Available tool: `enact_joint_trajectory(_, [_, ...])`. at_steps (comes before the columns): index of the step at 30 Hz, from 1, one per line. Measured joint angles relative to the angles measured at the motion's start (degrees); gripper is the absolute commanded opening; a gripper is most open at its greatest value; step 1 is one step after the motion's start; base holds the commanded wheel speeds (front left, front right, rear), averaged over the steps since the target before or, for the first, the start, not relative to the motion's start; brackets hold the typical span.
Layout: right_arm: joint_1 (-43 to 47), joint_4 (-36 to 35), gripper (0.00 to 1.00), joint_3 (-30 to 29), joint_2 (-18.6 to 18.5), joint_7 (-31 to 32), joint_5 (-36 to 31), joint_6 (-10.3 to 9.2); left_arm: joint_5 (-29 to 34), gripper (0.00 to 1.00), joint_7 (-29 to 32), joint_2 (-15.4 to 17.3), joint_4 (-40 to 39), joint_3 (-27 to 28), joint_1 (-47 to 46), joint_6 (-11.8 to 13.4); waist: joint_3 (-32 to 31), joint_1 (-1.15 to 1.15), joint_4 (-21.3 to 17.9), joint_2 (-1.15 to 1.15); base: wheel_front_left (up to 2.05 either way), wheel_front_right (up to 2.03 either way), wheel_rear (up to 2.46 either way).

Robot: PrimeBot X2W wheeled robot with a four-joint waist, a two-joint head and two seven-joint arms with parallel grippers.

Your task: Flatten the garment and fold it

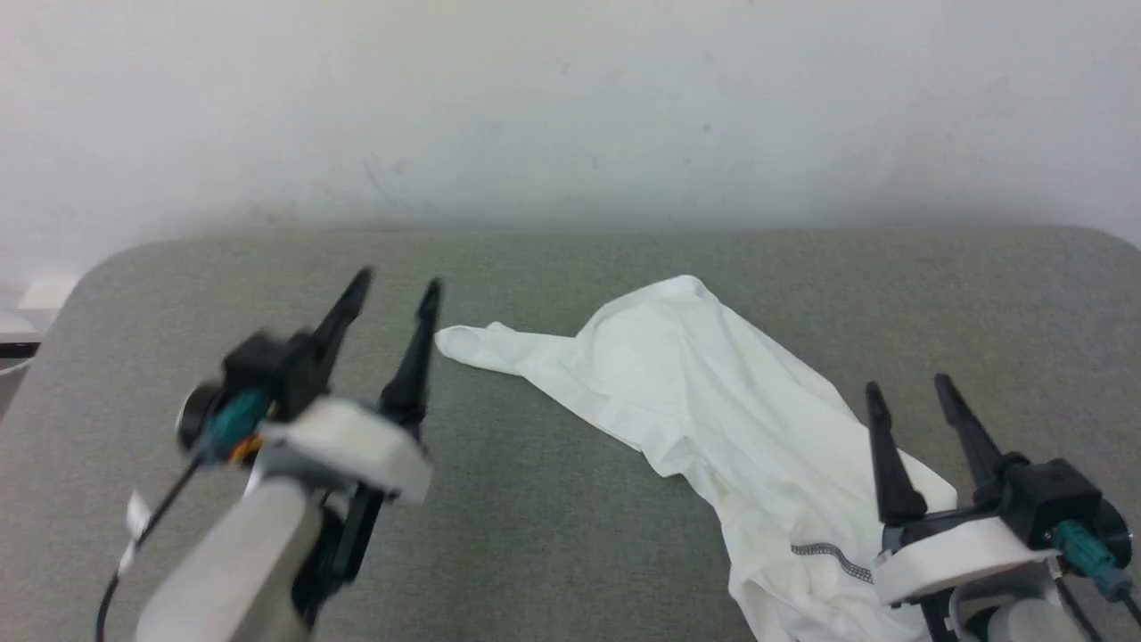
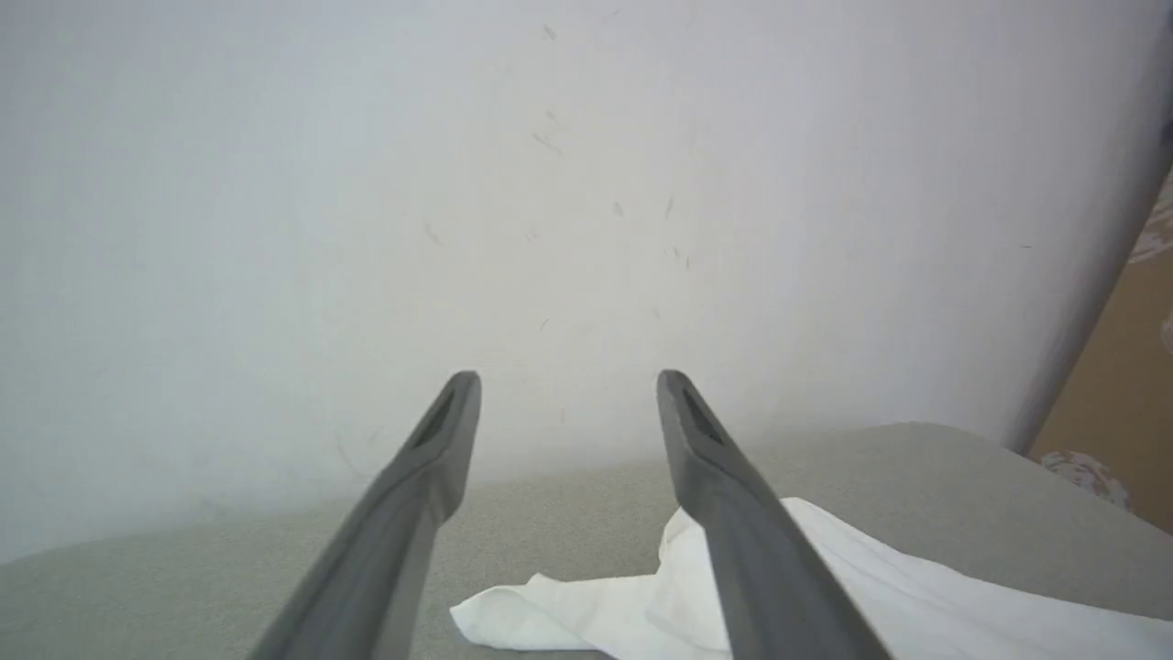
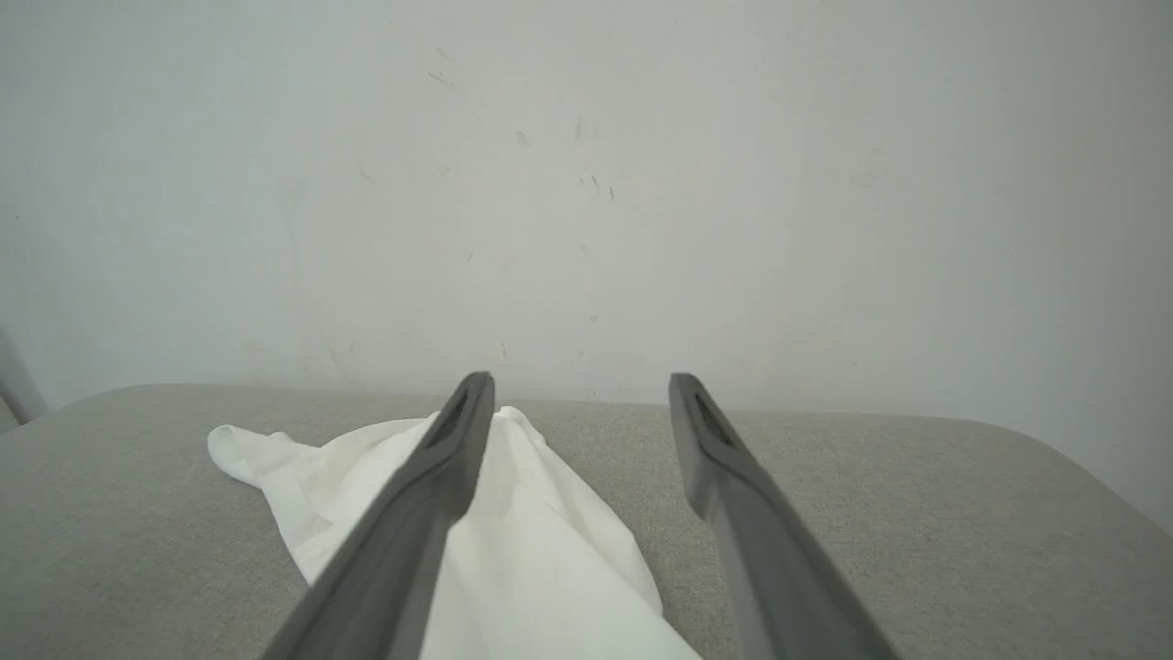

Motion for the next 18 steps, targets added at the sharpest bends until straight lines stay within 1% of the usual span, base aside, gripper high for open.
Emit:
enact_joint_trajectory(2, [0.67, 0.08, 1.0, 0.86, -0.01, 0.05, 0.0, 0.0, 3.09, 1.0, 0.0, 0.2, -3.87, 4.93, 6.43, 2.58, -0.86, 0.0, 0.81, 0.0, 0.0, 0.0, 0.0])
enact_joint_trajectory(4, [1.35, 0.24, 1.0, 1.62, 0.02, 0.1, -0.08, 0.0, 6.08, 1.0, 0.0, -0.42, -7.66, 9.23, 13.33, 4.28, -1.61, 0.0, 1.55, 0.0, 0.0, 0.0, 0.0])
enact_joint_trajectory(7, [2.35, 0.41, 1.0, 2.18, 0.0, 0.54, -0.13, 0.0, 9.99, 1.0, 0.0, -2.48, -11.09, 13.86, 22.36, 4.72, -2.4, 0.0, 2.55, 0.0, 0.0, 0.0, 0.0])
enact_joint_trajectory(10, [3.35, 0.65, 1.0, 2.85, 0.0, 1.11, -0.07, 0.0, 12.5, 1.0, 0.01, -5.03, -11.81, 16.36, 29.27, 4.57, -2.88, -0.01, 3.3, 0.0, 0.0, 0.0, 0.0])
enact_joint_trajectory(14, [4.05, 1.1, 1.0, 4.65, -0.03, 2.37, -0.87, 0.0, 15.17, 1.0, 0.01, -8.6, -11.8, 18.94, 33.66, 2.12, -2.99, 0.0, 3.83, 0.0, 0.0, 0.0, 0.0])
enact_joint_trajectory(16, [4.13, 1.34, 1.0, 6.08, 0.01, 4.15, -1.46, 0.0, 16.53, 1.0, 0.01, -9.96, -11.55, 20.09, 34.05, 1.01, -2.81, 0.0, 4.08, 0.0, 0.0, 0.0, 0.0])
enact_joint_trajectory(18, [4.07, 1.64, 1.0, 8.11, -0.14, 8.72, -0.46, -0.01, 17.77, 1.0, 0.0, -11.13, -11.04, 20.71, 34.03, -0.45, -2.62, 0.0, 4.51, 0.0, 0.0, 0.0, 0.0])
